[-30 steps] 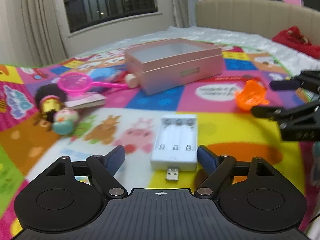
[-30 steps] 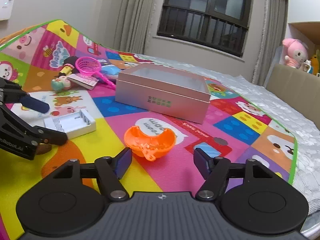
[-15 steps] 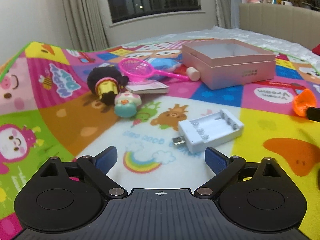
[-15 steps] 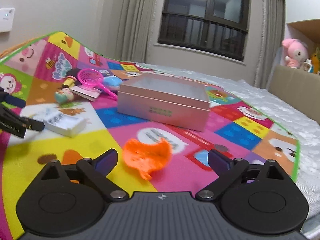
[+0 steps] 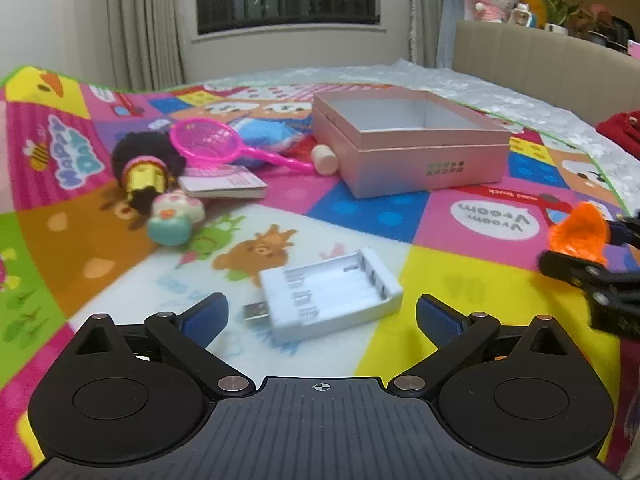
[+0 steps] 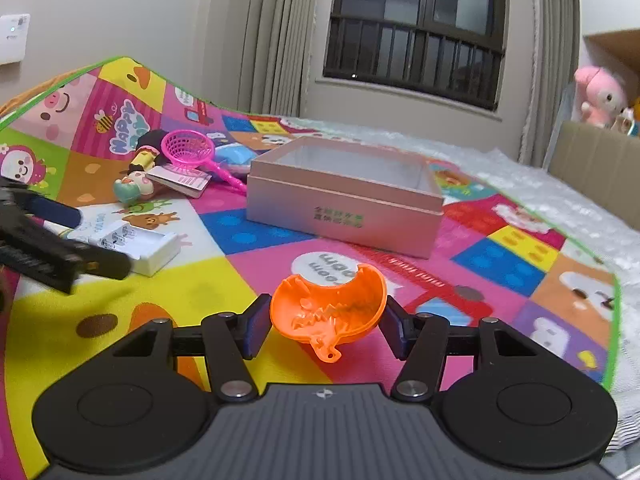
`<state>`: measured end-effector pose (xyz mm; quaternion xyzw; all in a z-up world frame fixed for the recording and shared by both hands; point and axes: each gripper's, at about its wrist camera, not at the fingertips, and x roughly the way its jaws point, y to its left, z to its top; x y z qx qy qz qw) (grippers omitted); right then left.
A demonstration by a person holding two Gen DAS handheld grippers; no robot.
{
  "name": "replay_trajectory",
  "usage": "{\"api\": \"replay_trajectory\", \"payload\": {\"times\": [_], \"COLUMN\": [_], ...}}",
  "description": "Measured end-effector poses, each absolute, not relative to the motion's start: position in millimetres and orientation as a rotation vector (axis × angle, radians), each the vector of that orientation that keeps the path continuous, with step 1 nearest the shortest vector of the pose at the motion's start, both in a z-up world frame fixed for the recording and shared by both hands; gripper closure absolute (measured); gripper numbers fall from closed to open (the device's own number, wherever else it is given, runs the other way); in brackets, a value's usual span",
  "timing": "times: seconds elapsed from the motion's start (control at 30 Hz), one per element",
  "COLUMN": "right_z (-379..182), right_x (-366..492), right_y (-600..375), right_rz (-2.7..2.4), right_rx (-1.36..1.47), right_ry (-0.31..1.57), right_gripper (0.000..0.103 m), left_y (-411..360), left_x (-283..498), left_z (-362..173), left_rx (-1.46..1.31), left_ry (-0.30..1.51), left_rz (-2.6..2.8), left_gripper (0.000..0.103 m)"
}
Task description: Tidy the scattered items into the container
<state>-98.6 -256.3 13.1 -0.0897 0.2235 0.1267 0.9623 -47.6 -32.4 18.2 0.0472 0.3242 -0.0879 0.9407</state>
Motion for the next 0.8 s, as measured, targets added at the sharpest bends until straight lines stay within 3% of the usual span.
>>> {"api": "replay_trajectory", "payload": {"times": [0.33, 0.4, 0.8], "right_z": [6.6, 6.2, 26.7], "right_x": [-119.1, -121.9, -137.6], "right_y": [-253.2, -254.0, -281.8], "right_rz": [0.252, 0.257, 0.249], "right_rx": [-0.257, -0.258, -0.242], "right_ry": [0.414, 0.416, 0.430], "right_gripper": [0.045, 0.045, 0.045], "left_y": [-57.7, -58.9, -58.7], "left_x": [-17.6, -18.6, -68.8], "left_z": [6.6, 5.7, 31.9], "left_rx": [0.093, 0.108, 0.186], "left_ry": [0.698, 0.691, 0.589], "left_rz": [-0.143, -0.141, -0.314], "left_gripper": [0.001, 0.009, 0.009]}}
